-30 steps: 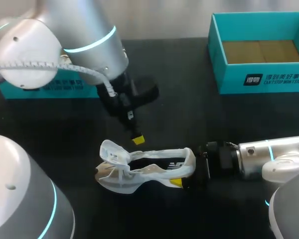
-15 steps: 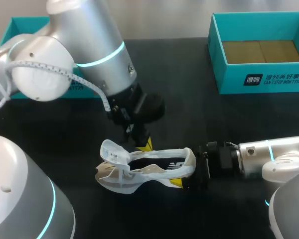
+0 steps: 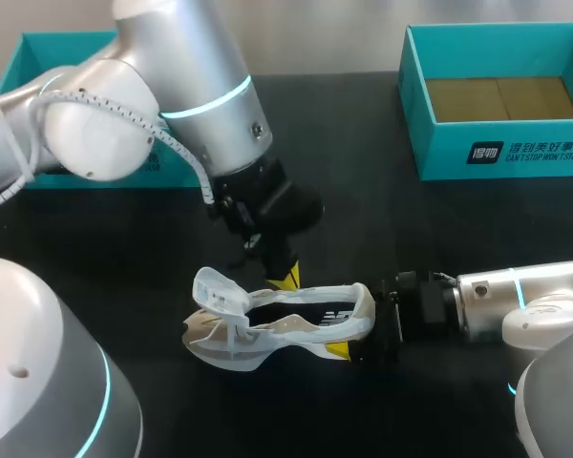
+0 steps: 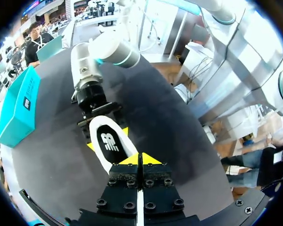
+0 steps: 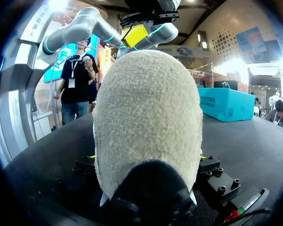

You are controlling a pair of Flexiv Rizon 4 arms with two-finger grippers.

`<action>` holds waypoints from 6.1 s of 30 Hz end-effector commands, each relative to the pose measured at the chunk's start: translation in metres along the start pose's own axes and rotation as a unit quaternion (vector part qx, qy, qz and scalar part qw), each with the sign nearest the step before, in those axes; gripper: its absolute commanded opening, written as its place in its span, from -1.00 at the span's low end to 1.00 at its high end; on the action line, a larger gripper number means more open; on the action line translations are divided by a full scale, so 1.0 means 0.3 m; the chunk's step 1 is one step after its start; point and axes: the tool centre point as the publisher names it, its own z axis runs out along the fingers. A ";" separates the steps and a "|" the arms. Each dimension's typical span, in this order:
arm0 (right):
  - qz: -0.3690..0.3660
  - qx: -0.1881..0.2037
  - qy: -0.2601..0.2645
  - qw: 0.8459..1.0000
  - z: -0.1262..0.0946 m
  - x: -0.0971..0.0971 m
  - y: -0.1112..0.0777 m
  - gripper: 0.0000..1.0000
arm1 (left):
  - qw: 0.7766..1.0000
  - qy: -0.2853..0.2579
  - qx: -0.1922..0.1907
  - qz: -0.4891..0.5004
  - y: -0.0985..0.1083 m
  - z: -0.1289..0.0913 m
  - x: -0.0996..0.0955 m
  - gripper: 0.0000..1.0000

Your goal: Take the shoe out of the shoebox, open the shoe tongue, remove and reinsert the insole, then place the shoe into the shoebox

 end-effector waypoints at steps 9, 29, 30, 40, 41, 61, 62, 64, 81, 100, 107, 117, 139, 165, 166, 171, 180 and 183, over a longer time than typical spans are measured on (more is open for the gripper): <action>0.000 0.002 0.000 1.000 0.001 -0.001 0.003 -1.00 | 0.998 -0.021 -0.010 -0.066 -0.010 0.176 -0.068 -1.00; 0.000 0.002 0.000 1.000 0.001 -0.001 0.003 -1.00 | 0.990 -0.028 -0.047 -0.130 -0.051 0.249 -0.123 -1.00; 0.000 0.002 0.000 1.000 0.001 -0.001 0.003 -1.00 | 0.989 -0.031 -0.052 -0.134 -0.051 0.262 -0.130 -1.00; 0.000 0.002 0.000 1.000 0.001 -0.001 0.003 -1.00 | 0.985 -0.045 -0.065 -0.153 -0.060 0.337 -0.195 -1.00; 0.000 0.002 0.000 1.000 0.001 -0.001 0.003 -1.00 | 0.985 -0.044 -0.068 -0.155 -0.057 0.343 -0.198 -1.00; 0.000 0.002 0.000 1.000 0.001 -0.001 0.003 -1.00 | 0.964 0.001 -0.119 -0.237 0.149 0.390 -0.131 -1.00; 0.000 0.002 0.000 1.000 0.001 -0.001 0.003 -1.00 | 0.964 0.001 -0.122 -0.238 0.156 0.391 -0.122 -1.00; 0.000 0.002 0.000 1.000 0.001 -0.001 0.003 -1.00 | 0.963 -0.002 -0.126 -0.239 0.166 0.393 -0.101 -1.00; 0.000 0.002 0.000 1.000 0.001 -0.001 0.003 -1.00 | 0.964 -0.051 -0.119 -0.234 0.205 0.386 -0.015 -1.00; 0.000 0.002 0.000 1.000 0.001 -0.001 0.003 -1.00 | 0.971 -0.099 -0.109 -0.188 0.183 0.448 -0.044 -0.07; 0.000 0.002 0.000 1.000 0.001 -0.001 0.003 -1.00 | 0.969 -0.136 -0.112 -0.174 0.189 0.481 -0.078 -0.03; 0.000 0.002 0.000 1.000 0.001 -0.001 0.003 -1.00 | 0.959 -0.176 -0.118 -0.190 0.226 0.444 -0.151 -0.09; 0.000 0.002 0.000 1.000 0.001 -0.001 0.003 -1.00 | 0.957 -0.145 -0.065 -0.243 0.293 0.359 -0.191 -1.00; 0.000 0.002 0.000 1.000 0.001 -0.001 0.003 -1.00 | 0.967 -0.075 0.057 -0.235 0.249 0.256 -0.086 -1.00; 0.000 0.002 0.000 1.000 0.001 -0.001 0.003 -1.00 | 0.967 -0.073 0.062 -0.234 0.248 0.251 -0.084 -1.00; 0.000 0.002 0.000 1.000 0.001 -0.001 0.003 -1.00 | 0.962 -0.081 0.083 -0.246 0.255 0.230 -0.070 -1.00; 0.000 0.002 0.000 1.000 0.001 -0.001 0.003 -1.00 | 0.959 -0.072 0.102 -0.254 0.250 0.222 -0.062 -1.00; 0.000 0.002 0.000 1.000 0.001 -0.001 0.003 -1.00 | 0.959 -0.074 0.106 -0.254 0.222 0.215 -0.072 -1.00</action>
